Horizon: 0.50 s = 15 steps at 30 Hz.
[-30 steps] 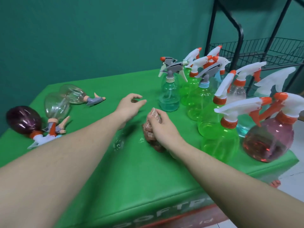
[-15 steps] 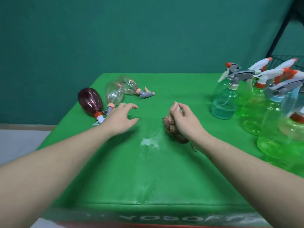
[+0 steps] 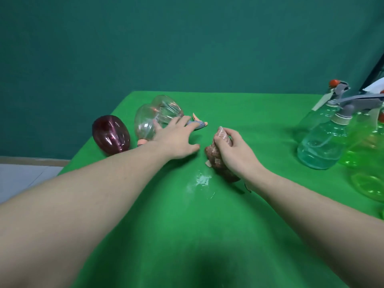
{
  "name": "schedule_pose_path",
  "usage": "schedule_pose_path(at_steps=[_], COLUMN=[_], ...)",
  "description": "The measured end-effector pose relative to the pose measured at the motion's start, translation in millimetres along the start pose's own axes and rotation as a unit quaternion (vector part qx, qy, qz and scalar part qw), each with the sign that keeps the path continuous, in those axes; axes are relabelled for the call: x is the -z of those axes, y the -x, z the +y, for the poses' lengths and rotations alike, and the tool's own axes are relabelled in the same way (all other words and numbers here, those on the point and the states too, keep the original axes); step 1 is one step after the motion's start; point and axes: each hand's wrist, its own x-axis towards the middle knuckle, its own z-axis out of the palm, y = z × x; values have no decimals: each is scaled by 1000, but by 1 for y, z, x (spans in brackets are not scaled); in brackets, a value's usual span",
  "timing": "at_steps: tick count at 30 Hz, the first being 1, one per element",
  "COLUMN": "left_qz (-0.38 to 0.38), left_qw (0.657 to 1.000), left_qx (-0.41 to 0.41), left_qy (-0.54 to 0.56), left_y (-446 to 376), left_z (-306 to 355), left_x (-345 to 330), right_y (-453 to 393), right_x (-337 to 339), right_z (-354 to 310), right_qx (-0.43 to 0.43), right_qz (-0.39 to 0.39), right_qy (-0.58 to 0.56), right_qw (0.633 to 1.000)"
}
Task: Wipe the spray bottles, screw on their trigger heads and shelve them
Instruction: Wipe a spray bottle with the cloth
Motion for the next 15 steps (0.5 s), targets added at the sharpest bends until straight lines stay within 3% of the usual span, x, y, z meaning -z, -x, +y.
schedule_pose_path(at_steps=[3,8,15], left_qz=[19,-24,17], left_qw=[998,1000,999], left_qx=[-12,-1,10], left_qy=[-63,-8,49], left_y=[-27,-59,-67], left_z=[6,5,-6], left_x=[-6,-18,-30], right_y=[-10,-23,-19], right_x=[2,3,9], right_z=[1,7,14], right_qx=[1,8,5], right_qz=[-9,-9,5], right_qy=[11,20,19], right_qw=[1000,1000,1000])
